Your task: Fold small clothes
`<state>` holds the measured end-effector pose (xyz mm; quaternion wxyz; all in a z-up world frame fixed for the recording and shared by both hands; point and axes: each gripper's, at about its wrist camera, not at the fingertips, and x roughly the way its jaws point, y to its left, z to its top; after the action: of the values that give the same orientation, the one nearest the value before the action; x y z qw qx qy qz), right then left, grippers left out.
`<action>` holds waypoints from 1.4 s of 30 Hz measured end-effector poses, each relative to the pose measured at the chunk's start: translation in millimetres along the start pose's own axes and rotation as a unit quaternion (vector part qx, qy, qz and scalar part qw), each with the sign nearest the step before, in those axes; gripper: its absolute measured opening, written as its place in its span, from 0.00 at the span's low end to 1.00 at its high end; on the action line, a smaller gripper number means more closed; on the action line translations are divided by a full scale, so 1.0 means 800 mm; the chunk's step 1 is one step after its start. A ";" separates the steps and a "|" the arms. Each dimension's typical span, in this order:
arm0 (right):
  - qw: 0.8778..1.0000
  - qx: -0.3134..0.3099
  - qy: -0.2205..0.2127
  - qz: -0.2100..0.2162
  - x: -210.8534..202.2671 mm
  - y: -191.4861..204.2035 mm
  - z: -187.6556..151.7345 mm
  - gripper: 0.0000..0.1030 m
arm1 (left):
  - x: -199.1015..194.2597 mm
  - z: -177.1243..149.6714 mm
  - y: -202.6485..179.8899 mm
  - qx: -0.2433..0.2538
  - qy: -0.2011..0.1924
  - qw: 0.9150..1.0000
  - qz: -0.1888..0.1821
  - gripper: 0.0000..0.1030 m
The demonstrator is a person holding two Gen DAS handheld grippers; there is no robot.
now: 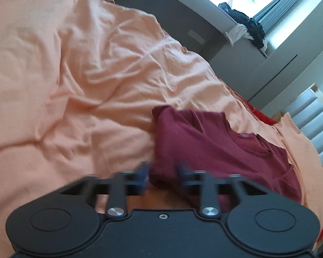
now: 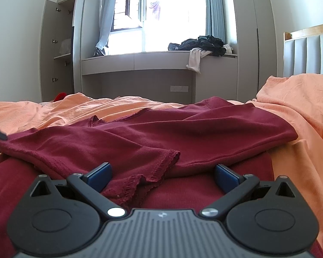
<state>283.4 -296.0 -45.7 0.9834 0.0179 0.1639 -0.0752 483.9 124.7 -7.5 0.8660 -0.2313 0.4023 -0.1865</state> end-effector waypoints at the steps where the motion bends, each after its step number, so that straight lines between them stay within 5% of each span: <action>1: 1.000 0.000 0.001 0.000 0.000 0.000 0.000 1.00 | -0.001 -0.002 -0.001 0.002 -0.003 1.000 0.007 0.14; 7: 1.000 0.013 0.006 0.016 -0.007 -0.010 0.004 1.00 | 0.003 -0.017 -0.036 0.062 -0.029 0.994 0.084 0.17; 9: 1.000 0.018 0.008 0.022 -0.019 -0.018 0.005 1.00 | -0.002 -0.024 -0.051 0.091 -0.048 0.988 0.117 0.31; 11: 1.000 0.011 0.003 0.022 -0.039 -0.026 0.004 1.00 | -0.014 -0.035 -0.068 0.121 -0.076 0.979 0.148 0.69; 14: 1.000 -0.009 -0.008 0.023 -0.080 -0.042 -0.001 1.00 | -0.037 -0.059 -0.096 0.155 -0.119 0.966 0.168 0.93; 22: 0.996 -0.083 0.010 0.009 -0.179 -0.083 -0.013 1.00 | -0.093 -0.146 -0.175 0.213 -0.176 0.944 0.182 0.99; 27: 0.987 -0.156 0.027 0.001 -0.216 -0.098 -0.027 1.00 | -0.110 -0.212 -0.217 0.256 -0.166 0.935 0.181 1.00; 34: 0.951 -0.286 0.112 -0.020 -0.224 -0.077 -0.080 1.00 | -0.109 -0.294 -0.251 0.300 -0.132 0.925 0.193 1.00; 42: 0.901 -0.394 0.174 -0.046 -0.207 -0.038 -0.130 1.00 | -0.112 -0.327 -0.253 0.302 -0.105 0.928 0.193 1.00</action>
<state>90.8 -296.3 -90.3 0.8616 -0.3659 0.3489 -0.0452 197.0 -62.1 9.5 0.9515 0.1050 0.2703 -0.1030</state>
